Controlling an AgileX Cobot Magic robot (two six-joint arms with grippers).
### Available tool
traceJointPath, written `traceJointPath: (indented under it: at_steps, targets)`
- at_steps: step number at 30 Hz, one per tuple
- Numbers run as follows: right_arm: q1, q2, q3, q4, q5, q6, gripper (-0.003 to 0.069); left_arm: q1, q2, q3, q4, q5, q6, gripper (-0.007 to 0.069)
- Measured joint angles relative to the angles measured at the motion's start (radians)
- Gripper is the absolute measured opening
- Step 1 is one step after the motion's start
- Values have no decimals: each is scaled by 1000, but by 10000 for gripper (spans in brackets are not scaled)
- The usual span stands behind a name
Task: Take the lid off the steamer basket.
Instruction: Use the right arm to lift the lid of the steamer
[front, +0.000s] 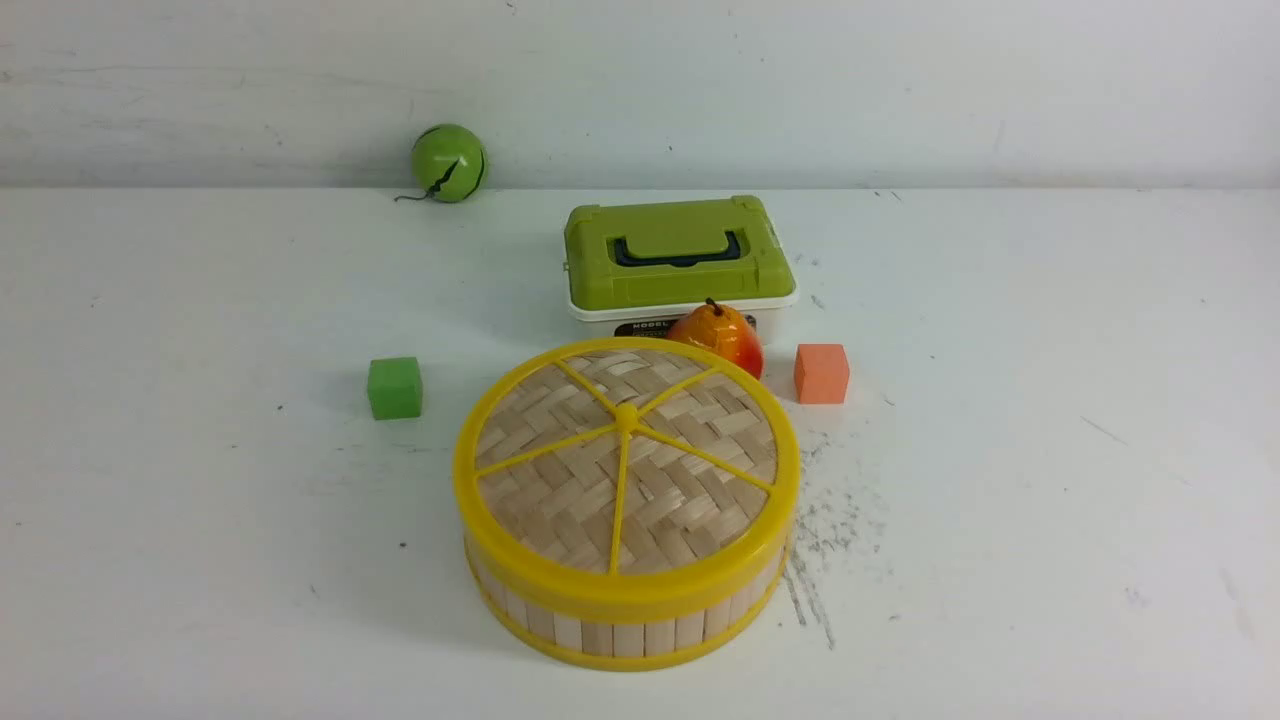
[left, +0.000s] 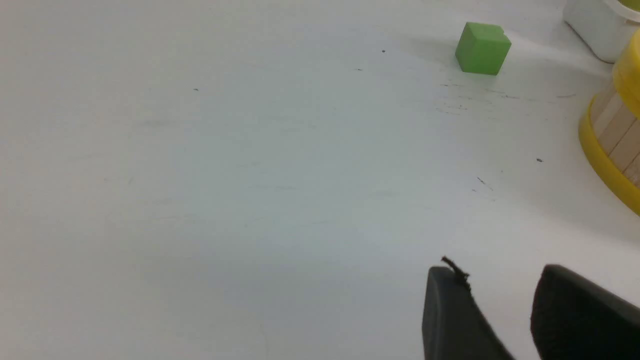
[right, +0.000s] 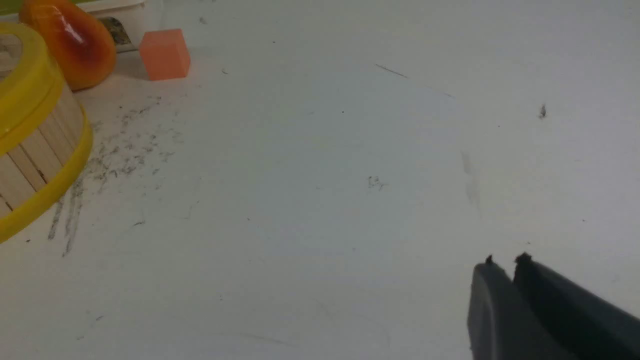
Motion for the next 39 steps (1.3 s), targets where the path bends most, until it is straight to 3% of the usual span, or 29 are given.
traceJointPath:
  at_steps: [39]
  targets:
    - [0,0,0,-1,0,1,114,0,0,0,0,0,0,239]
